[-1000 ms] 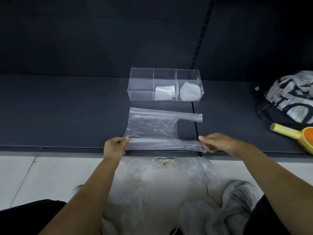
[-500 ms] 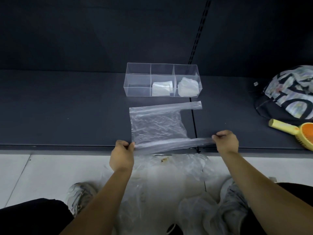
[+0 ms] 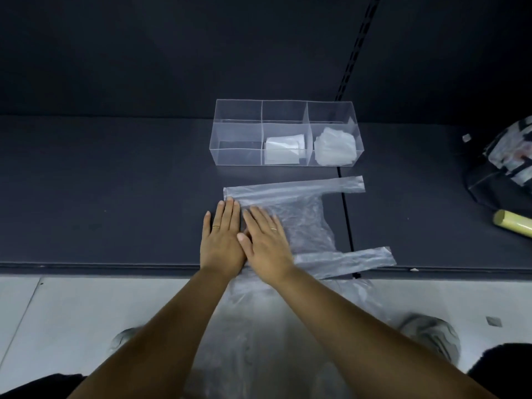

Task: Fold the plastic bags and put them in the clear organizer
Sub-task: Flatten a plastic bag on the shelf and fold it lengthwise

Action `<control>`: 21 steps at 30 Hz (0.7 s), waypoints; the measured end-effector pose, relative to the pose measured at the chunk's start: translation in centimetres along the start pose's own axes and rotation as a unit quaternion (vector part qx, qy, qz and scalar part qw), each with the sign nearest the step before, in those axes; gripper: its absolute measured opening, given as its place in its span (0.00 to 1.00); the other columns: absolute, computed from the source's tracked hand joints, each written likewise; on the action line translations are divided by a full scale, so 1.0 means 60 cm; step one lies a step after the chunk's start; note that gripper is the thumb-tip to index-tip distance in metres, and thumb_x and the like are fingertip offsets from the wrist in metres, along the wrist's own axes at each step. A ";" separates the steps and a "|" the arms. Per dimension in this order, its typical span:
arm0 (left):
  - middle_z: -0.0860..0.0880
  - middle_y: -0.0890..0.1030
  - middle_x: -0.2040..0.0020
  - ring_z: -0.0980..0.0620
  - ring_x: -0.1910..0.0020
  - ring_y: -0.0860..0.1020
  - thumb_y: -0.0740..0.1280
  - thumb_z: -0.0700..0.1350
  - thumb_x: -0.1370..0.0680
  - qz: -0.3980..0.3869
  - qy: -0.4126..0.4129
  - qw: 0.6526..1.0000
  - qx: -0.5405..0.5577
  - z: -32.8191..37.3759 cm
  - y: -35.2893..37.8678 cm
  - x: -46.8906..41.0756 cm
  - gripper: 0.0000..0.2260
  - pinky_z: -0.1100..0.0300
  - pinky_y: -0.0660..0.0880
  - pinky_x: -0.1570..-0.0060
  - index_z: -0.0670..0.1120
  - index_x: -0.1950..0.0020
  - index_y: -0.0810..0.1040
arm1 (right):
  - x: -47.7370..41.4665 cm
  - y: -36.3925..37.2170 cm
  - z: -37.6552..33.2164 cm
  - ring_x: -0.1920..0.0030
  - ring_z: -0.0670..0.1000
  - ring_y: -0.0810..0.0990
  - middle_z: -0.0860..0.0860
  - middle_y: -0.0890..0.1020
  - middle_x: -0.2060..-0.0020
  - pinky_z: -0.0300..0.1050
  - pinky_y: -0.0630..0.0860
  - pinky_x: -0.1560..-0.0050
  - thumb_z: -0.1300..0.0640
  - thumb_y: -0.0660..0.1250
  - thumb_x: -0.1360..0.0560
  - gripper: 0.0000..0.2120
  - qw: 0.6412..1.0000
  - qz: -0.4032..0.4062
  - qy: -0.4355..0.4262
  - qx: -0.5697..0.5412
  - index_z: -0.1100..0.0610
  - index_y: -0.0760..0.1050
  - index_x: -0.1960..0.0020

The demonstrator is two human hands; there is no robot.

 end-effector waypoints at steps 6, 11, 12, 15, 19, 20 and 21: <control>0.49 0.39 0.21 0.51 0.23 0.38 0.33 0.62 0.23 0.024 -0.010 0.999 0.043 -0.002 0.002 -0.003 0.33 0.51 0.36 0.25 0.46 0.22 0.38 | 0.042 -0.035 0.193 0.24 0.51 0.34 0.50 0.38 0.23 0.53 0.34 0.25 0.32 0.31 0.24 0.36 0.982 -0.004 0.105 0.157 0.51 0.36 0.22; 0.47 0.39 0.21 0.48 0.23 0.39 0.32 0.63 0.24 0.017 -0.016 1.000 0.013 -0.004 -0.003 -0.005 0.34 0.48 0.36 0.26 0.45 0.22 0.38 | 0.068 -0.112 0.294 0.22 0.54 0.42 0.55 0.47 0.22 0.54 0.37 0.24 0.37 0.36 0.23 0.37 0.955 0.032 0.233 0.180 0.57 0.44 0.21; 0.47 0.40 0.21 0.48 0.23 0.39 0.34 0.62 0.23 0.022 -0.019 0.999 0.013 -0.003 -0.008 -0.007 0.34 0.48 0.35 0.26 0.45 0.22 0.39 | 0.058 -0.118 0.282 0.22 0.55 0.44 0.56 0.48 0.22 0.54 0.38 0.24 0.39 0.41 0.21 0.34 0.958 0.047 0.224 0.170 0.59 0.46 0.21; 0.46 0.44 0.21 0.48 0.22 0.41 0.40 0.59 0.20 0.063 -0.020 0.996 0.053 0.003 -0.031 -0.030 0.30 0.50 0.34 0.27 0.43 0.22 0.44 | -0.001 -0.105 0.185 0.22 0.53 0.47 0.54 0.52 0.22 0.50 0.39 0.24 0.44 0.49 0.18 0.30 0.988 0.073 0.087 0.109 0.59 0.50 0.22; 0.47 0.41 0.21 0.51 0.23 0.39 0.40 0.57 0.18 0.029 0.013 0.998 0.054 0.016 -0.025 -0.059 0.29 0.52 0.33 0.27 0.44 0.22 0.41 | -0.067 -0.038 0.097 0.22 0.49 0.42 0.52 0.47 0.22 0.44 0.33 0.26 0.43 0.48 0.18 0.30 0.996 -0.013 -0.021 0.089 0.56 0.45 0.21; 0.47 0.40 0.21 0.51 0.23 0.38 0.40 0.58 0.19 0.021 0.015 0.999 0.044 0.014 -0.019 -0.061 0.29 0.52 0.32 0.27 0.45 0.22 0.39 | -0.074 -0.033 0.112 0.23 0.49 0.40 0.51 0.45 0.22 0.44 0.32 0.27 0.42 0.47 0.18 0.31 0.995 -0.026 -0.006 0.101 0.55 0.43 0.21; 0.47 0.40 0.21 0.51 0.23 0.38 0.38 0.59 0.20 0.021 0.016 0.999 0.040 0.010 -0.016 -0.061 0.30 0.53 0.32 0.28 0.45 0.22 0.38 | -0.077 -0.036 0.138 0.23 0.49 0.38 0.50 0.42 0.22 0.45 0.31 0.27 0.40 0.45 0.19 0.32 0.993 -0.028 0.015 0.114 0.54 0.41 0.22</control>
Point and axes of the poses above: each hand's wrist, its own x-axis away from the middle knuckle, its own y-axis out of the palm, z = x × y, the point moved 7 cm from there along -x, towards the middle knuckle
